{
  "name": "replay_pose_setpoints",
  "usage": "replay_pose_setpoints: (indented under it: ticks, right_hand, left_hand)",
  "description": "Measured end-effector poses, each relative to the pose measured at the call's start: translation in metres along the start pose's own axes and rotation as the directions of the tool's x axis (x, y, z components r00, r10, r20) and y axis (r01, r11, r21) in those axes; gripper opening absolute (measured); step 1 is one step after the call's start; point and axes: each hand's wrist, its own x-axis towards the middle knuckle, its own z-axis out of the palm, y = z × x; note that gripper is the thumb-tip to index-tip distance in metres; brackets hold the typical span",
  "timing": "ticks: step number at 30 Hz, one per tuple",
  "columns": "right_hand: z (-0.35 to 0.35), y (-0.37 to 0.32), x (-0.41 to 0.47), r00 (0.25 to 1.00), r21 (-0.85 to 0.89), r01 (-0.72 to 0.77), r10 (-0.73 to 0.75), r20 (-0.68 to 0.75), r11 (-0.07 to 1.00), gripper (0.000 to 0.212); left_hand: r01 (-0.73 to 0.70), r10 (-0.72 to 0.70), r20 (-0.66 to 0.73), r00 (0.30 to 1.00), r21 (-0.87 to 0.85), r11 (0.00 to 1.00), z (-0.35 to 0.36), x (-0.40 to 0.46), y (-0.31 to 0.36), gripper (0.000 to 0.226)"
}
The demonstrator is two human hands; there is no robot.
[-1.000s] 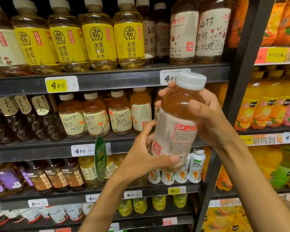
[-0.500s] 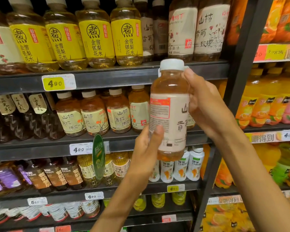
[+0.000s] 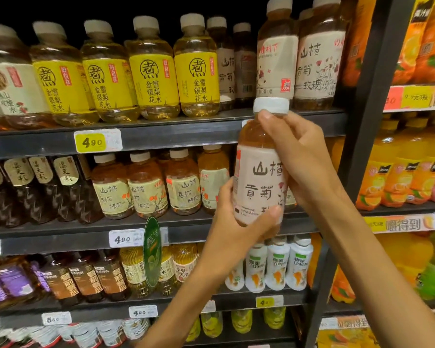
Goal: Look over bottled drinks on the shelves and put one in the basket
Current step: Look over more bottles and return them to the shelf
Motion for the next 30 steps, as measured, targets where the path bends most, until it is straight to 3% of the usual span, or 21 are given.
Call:
replay_pose_setpoints:
  ticks: [2, 5, 8, 10, 14, 17, 21, 25, 30]
  right_hand:
    - [0.003, -0.008, 0.009, 0.997, -0.054, 0.072, -0.073, -0.021, 0.996, 0.014]
    - [0.004, -0.023, 0.031, 0.976, -0.061, 0.206, -0.21, -0.051, 0.977, 0.014]
    - [0.007, -0.039, 0.054, 0.91, -0.208, 0.396, -0.413, -0.043, 0.894, 0.024]
    - [0.011, -0.045, 0.069, 0.875, -0.268, 0.459, -0.483, -0.03, 0.847, 0.027]
    - [0.014, -0.047, 0.102, 0.874, -0.27, 0.445, -0.48, -0.076, 0.853, 0.028]
    - [0.017, -0.041, 0.122, 0.896, -0.241, 0.397, -0.431, -0.106, 0.886, 0.025]
    - [0.019, -0.032, 0.14, 0.897, -0.227, 0.38, -0.417, -0.146, 0.897, 0.047]
    - [0.016, -0.023, 0.143, 0.89, -0.348, 0.395, -0.449, -0.086, 0.85, 0.05]
    - [-0.002, -0.012, 0.138, 0.856, -0.6, 0.414, -0.518, 0.0, 0.685, 0.045]
  left_hand:
    - [-0.042, 0.044, -0.026, 0.999, 0.067, 0.997, -0.002, 0.016, 0.009, 0.083]
    - [-0.154, 0.17, -0.069, 0.983, 0.189, 0.97, -0.01, 0.044, 0.031, 0.067]
    - [-0.285, 0.351, -0.141, 0.926, 0.351, 0.892, -0.018, 0.072, 0.052, 0.066]
    - [-0.347, 0.43, -0.189, 0.883, 0.355, 0.868, -0.02, 0.088, 0.063, 0.068]
    - [-0.399, 0.504, -0.291, 0.813, 0.353, 0.847, -0.019, 0.114, 0.07, 0.062]
    - [-0.373, 0.497, -0.334, 0.801, 0.37, 0.851, -0.019, 0.127, 0.069, 0.057]
    - [-0.337, 0.488, -0.356, 0.797, 0.408, 0.848, -0.019, 0.14, 0.065, 0.053]
    - [-0.287, 0.454, -0.394, 0.799, 0.413, 0.864, -0.016, 0.146, 0.067, 0.05]
    - [-0.25, 0.484, -0.374, 0.791, 0.525, 0.814, -0.014, 0.152, 0.067, 0.046]
